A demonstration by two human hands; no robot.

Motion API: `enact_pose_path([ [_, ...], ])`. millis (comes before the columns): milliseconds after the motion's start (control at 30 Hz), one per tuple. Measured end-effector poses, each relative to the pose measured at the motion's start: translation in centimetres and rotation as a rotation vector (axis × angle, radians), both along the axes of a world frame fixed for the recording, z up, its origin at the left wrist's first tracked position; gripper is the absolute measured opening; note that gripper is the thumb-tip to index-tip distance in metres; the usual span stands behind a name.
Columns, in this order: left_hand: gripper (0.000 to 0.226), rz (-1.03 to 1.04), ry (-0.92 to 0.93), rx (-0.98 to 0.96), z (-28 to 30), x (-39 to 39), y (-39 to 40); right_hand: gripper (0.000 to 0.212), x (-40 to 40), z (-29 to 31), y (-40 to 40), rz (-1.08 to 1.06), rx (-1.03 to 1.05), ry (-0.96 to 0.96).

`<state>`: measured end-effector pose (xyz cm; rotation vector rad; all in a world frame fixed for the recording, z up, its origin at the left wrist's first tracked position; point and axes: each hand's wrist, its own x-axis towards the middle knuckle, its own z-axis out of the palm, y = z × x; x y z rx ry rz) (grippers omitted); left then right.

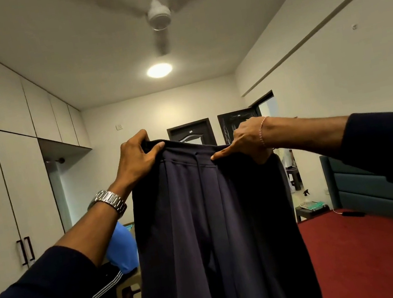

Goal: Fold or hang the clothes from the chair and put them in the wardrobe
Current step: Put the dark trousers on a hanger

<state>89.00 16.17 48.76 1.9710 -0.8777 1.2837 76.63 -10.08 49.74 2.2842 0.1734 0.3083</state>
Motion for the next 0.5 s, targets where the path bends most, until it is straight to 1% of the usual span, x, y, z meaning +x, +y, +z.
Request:
enact_pose_path([
  [67,0.040,-0.012,-0.021,-0.018,0.1,-0.3,-0.6,0.097,0.2,-0.4,1.5,-0.095,0.027,-0.047],
  [100,0.040,-0.024,-0.025,-0.032,0.0,-0.5,-1.0,0.088,0.3,-0.5,2.2,-0.149,0.066,-0.076],
  [133,0.040,-0.038,-0.023,-0.047,0.0,-0.8,-1.6,0.076,0.4,-0.7,2.7,-0.190,0.165,-0.089],
  [167,0.041,-0.050,-0.014,-0.058,-0.1,-1.1,-2.1,0.066,0.7,-0.9,3.2,-0.228,0.314,-0.062],
  [200,0.041,-0.061,-0.002,-0.059,-0.2,-1.4,-2.7,0.056,1.1,-1.0,3.6,-0.254,0.495,0.006],
  [233,0.042,-0.071,0.013,-0.049,-0.5,-1.8,-3.3,0.042,1.5,-1.1,4.0,-0.248,0.669,0.079],
  [267,0.042,-0.082,0.023,-0.028,-0.7,-2.2,-3.9,0.023,2.1,-1.1,4.0,-0.229,0.807,0.115],
  [300,0.043,-0.092,0.032,0.003,-1.1,-2.4,-4.4,0.009,2.4,-1.2,4.2,-0.198,0.955,0.126],
  [367,0.045,-0.101,0.051,0.079,-1.9,-2.7,-5.1,0.014,3.5,-0.8,4.1,-0.115,1.243,0.144],
  [400,0.046,-0.102,0.059,0.114,-2.4,-2.6,-5.3,0.014,4.0,-0.6,4.1,-0.085,1.356,0.165],
  [500,0.046,-0.126,0.131,0.127,-3.9,-2.2,-5.9,0.014,4.3,0.1,4.4,-0.065,1.624,0.236],
])
